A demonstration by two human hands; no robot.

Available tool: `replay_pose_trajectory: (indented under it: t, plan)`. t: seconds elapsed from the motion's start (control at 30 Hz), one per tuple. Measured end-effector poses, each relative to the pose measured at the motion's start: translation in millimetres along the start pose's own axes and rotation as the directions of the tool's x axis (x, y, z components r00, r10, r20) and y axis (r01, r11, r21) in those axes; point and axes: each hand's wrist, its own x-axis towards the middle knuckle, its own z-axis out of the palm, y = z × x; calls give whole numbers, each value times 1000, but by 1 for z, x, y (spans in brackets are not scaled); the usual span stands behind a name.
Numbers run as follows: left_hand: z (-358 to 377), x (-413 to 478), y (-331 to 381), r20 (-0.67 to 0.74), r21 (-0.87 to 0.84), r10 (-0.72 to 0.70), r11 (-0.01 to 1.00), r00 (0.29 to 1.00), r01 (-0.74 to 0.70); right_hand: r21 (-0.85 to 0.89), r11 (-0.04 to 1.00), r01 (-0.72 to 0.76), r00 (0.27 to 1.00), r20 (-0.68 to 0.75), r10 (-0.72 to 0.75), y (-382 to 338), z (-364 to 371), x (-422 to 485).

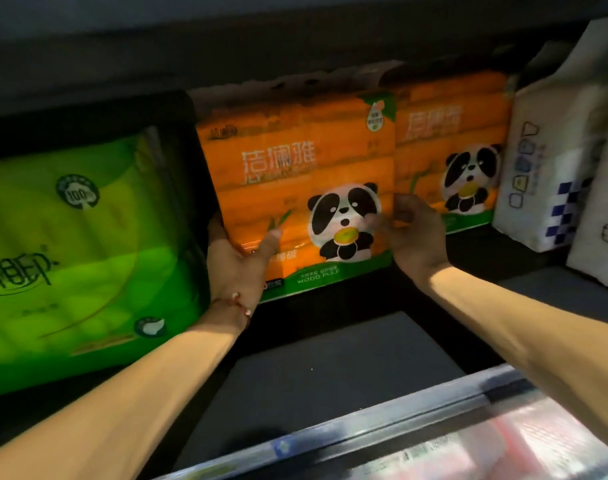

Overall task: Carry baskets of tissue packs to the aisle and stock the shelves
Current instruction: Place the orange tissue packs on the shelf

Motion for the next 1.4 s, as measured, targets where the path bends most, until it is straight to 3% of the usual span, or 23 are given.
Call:
replay_pose_trajectory:
  t: [0.1,0.17,0.27,0.43,0.6,0.83,1.1,1.4]
  plan:
    - [-3,-6,-14,44,-24,-55,998,997,56,-1,1000,-3,1000,1,3,3,2,-2]
    - [-2,-10,-26,55,53,-49,997,997,46,-32,999,21,1000,-17,-21,8,6,1]
    - [2,-6,-33,-1,170,-11,985,1000,12,-57,997,45,999,-25,-46,12,14,7]
    - [12,11,-29,-32,169,-47,984,998,52,-106,994,40,995,-83,-49,13,27,18]
    - [15,8,-39,-52,151,-35,988,998,43,-7,998,-57,977,-207,54,21,30,12]
    - [23,12,-43,-84,181,-37,982,996,52,-257,963,-79,989,-139,45,34,21,4]
    - [33,18,-50,-89,170,-29,984,996,44,-322,936,-140,978,-191,81,33,31,3]
    - [33,17,-53,-54,173,-74,981,996,82,-301,943,-143,986,-130,108,24,26,-7]
